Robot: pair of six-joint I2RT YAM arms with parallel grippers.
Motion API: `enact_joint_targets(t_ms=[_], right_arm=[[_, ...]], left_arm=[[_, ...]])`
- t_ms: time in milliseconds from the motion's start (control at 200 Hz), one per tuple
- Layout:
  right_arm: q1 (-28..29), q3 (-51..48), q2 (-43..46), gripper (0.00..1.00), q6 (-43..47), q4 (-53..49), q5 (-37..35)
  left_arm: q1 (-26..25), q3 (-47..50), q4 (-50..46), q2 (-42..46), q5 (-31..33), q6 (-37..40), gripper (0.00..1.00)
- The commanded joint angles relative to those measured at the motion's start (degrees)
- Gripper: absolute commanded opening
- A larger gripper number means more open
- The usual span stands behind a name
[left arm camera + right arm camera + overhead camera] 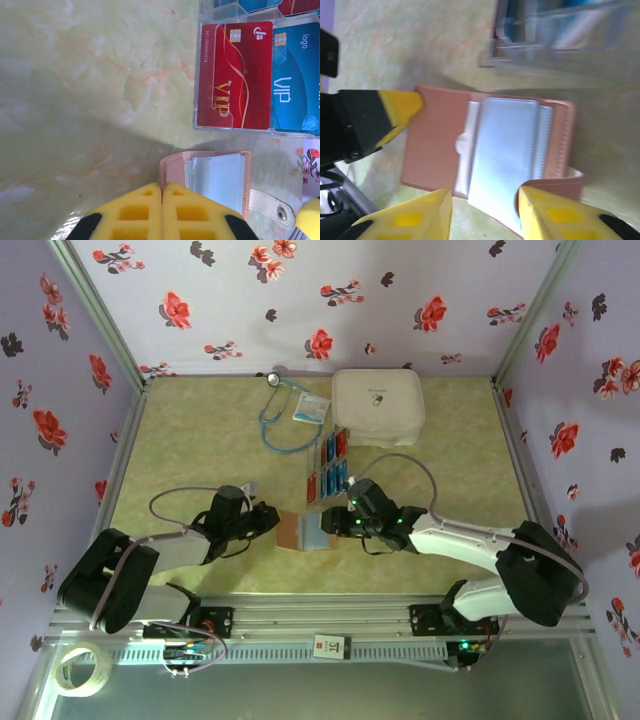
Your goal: Put the credit cards into the card holder
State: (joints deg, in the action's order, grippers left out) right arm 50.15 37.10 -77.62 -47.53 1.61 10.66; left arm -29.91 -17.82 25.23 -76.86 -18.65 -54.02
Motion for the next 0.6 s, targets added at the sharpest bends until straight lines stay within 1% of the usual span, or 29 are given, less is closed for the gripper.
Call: enact_joint_targets(t_ms=[0, 40, 100, 185, 215, 385, 490, 595], right_arm=[[1.17, 2.49, -3.68, 0.37, 0.08, 1.22, -0.83], [1.43, 2.69, -5.26, 0.36, -0.02, 2.26, -0.44], [1.67, 2.80, -7.31, 0.35, 0.02, 3.81, -0.11], [1.74, 2.81, -9.59, 0.34, 0.20, 4.61, -0.35], [1.71, 2.69, -9.97, 0.33, 0.24, 4.70, -0.66], [1.67, 0.50, -11.08, 0.33, -0.19, 6.19, -1.71], [1.67, -0.78, -11.62, 0.32, -0.88, 7.24, -2.13], [1.69, -1.80, -12.12, 0.32, -1.50, 8.34, -2.16]], left_arm=[[0.53, -0.33, -0.98, -0.20, -0.10, 1.21, 0.00], [0.53, -0.61, -1.67, -0.15, -0.02, 1.61, 0.00], [0.57, -1.22, -3.27, 0.06, 0.22, 2.60, 0.03], [0.62, -2.33, -6.20, 0.63, 0.62, 4.18, 0.09], [0.64, -2.83, -7.58, 0.89, 0.82, 4.92, 0.13], [0.58, -6.49, -17.91, 2.71, 3.59, 10.11, 0.42], [0.48, -9.14, -25.08, 3.44, 6.16, 13.68, 0.51], [0.59, -10.97, -28.58, 4.65, 6.79, 15.13, 0.54]])
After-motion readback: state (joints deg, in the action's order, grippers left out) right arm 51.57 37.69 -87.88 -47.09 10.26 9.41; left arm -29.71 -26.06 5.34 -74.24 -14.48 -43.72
